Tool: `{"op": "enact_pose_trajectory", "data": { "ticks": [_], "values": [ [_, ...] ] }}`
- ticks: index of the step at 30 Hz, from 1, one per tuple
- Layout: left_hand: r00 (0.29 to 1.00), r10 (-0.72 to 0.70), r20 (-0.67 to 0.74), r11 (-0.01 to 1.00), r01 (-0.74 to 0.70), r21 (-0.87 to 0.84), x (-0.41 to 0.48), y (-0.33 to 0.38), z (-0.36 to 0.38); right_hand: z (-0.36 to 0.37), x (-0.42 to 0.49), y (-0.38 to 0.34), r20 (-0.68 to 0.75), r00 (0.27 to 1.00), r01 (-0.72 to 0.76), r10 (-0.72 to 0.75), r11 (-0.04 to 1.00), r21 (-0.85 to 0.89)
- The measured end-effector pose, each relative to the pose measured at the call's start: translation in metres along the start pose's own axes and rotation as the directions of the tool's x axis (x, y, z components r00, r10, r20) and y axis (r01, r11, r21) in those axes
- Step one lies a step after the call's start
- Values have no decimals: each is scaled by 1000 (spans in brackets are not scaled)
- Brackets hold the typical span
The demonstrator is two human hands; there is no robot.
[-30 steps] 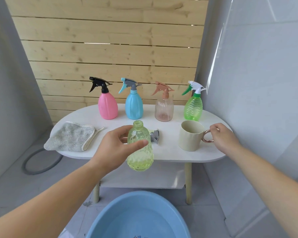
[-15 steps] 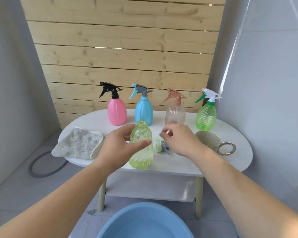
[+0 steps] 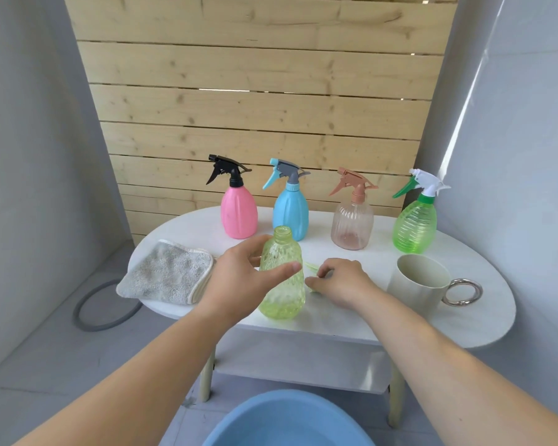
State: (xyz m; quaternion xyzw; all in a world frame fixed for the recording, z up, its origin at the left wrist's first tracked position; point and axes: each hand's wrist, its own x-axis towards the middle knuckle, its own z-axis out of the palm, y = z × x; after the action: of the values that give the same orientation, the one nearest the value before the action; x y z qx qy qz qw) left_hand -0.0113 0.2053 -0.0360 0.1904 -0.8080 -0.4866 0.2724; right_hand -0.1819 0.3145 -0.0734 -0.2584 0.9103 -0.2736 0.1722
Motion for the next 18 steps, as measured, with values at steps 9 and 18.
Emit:
{"op": "enact_pose_trajectory", "data": {
  "ticks": [9, 18],
  "values": [
    [999, -38, -13, 999, 38, -10, -6, 1, 4, 1, -2, 1, -12, 1000, 10, -12, 987, -158],
    [997, -73, 38, 997, 74, -3, -8, 0, 2, -27, 0, -6, -232, 965, 175, -125, 962, 211]
  ]
}}
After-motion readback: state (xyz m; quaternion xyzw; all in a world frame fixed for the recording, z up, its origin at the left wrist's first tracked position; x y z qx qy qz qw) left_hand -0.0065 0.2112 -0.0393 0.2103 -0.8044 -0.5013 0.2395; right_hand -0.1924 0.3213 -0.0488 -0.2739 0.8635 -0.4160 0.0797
